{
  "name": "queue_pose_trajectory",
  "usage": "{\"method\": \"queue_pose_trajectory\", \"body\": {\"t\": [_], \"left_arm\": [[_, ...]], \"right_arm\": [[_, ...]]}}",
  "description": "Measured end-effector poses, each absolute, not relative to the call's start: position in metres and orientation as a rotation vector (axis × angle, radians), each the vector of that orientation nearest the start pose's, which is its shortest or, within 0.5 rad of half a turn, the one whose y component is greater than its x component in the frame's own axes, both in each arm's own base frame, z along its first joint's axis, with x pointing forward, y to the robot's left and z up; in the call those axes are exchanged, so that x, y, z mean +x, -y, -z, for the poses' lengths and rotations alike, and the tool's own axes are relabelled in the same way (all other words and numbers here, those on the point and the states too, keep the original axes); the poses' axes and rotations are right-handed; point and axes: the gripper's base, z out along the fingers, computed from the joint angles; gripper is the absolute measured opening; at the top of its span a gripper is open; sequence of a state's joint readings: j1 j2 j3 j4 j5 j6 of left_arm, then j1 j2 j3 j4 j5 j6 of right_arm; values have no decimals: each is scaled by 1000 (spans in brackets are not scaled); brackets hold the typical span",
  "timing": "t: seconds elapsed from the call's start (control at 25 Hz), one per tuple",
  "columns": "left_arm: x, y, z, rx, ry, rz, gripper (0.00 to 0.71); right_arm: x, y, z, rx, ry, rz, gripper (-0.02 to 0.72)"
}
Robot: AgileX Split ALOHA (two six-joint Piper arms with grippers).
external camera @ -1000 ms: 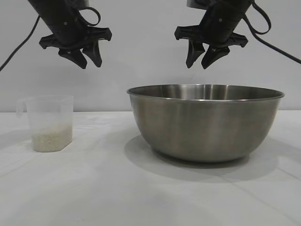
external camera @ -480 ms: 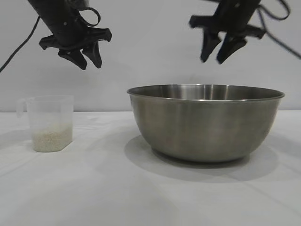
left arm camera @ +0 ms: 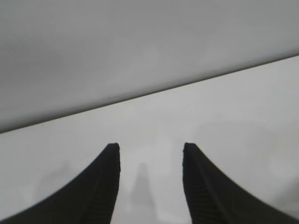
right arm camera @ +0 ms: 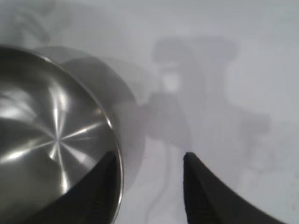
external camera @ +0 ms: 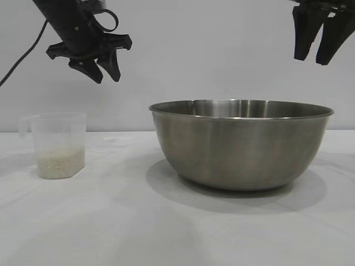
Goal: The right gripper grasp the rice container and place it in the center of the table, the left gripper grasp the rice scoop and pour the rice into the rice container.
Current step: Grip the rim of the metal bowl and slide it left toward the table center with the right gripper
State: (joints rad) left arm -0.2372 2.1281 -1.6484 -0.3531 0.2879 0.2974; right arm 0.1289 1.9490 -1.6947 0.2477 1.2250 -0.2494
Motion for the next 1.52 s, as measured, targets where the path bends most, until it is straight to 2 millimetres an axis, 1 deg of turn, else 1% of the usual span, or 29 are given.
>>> {"method": "queue_pose_trajectory", "body": {"t": [0.16,0.32,0.52,0.72,0.76,0.8,0.84,0.96,1.04,1.16,1.36,1.52], "left_arm": [[476,124,-218,274,-2215,263,276],[475,124,-219,276,-2219,265,276],[474,124,-221,281,-2219,265,276],[474,124,-221,285,-2225,265,276],[474,125,-221,286,-2227,266,276],[474,125,-221,286,-2227,266,276],[474,125,-221,286,-2227,266,276],[474,125,-221,287,-2229,266,276],[474,125,-221,288,-2229,265,276],[474,125,-220,289,-2231,266,276],[473,125,-220,290,-2234,267,276],[473,125,-220,291,-2236,267,276]], "right_arm": [[393,-75,-247,-463,-2962,-360,322],[383,-84,-228,-501,-3030,-377,322],[379,-104,-206,-578,-3082,-380,322],[381,-106,-189,-594,-3124,-365,322],[382,-106,-186,-595,-3129,-362,272],[382,-106,-184,-595,-3135,-361,251],[383,-106,-181,-596,-3142,-360,209],[383,-107,-177,-609,-3149,-347,62],[383,-110,-176,-618,-3147,-346,0],[381,-117,-176,-649,-3141,-344,0],[372,-147,-176,-764,-3110,-344,0],[366,-166,-176,-823,-3076,-354,0]]}}
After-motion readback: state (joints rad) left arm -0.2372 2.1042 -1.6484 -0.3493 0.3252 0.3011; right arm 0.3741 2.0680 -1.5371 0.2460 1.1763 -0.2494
